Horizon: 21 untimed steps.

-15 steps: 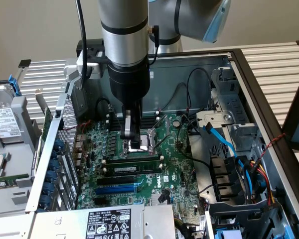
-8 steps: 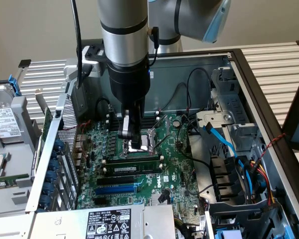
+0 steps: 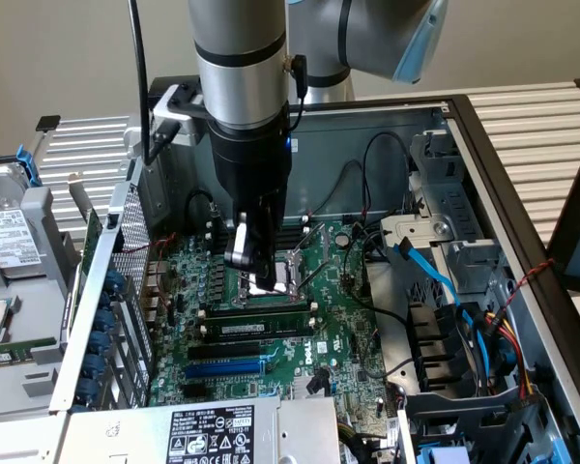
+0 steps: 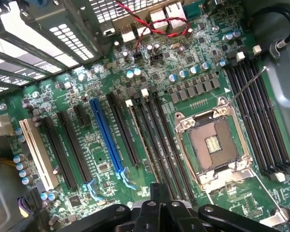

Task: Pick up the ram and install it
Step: 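Press down the ram until it locks into place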

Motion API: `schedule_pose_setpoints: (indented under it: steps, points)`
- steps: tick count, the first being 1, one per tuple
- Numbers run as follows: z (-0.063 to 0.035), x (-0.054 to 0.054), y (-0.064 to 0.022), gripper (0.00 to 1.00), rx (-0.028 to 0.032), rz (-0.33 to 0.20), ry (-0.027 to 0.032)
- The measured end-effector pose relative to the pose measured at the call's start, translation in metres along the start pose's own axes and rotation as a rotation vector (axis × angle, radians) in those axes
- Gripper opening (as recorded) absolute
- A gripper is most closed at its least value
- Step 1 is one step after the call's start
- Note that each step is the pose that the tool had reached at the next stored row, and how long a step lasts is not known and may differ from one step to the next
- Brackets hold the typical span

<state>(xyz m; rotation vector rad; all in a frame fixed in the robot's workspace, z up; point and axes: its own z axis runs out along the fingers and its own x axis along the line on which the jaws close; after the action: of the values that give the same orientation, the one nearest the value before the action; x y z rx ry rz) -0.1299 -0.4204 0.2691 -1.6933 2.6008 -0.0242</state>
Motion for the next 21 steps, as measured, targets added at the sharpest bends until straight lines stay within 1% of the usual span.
schedule_pose_setpoints:
  steps: [3,21]
  points:
    - [-0.0001,0.0000,0.0000,0.11,0.0027,0.042,0.0007]
    - [0.0000,0.0000,0.0000,0.11,0.0141,0.303,0.0073]
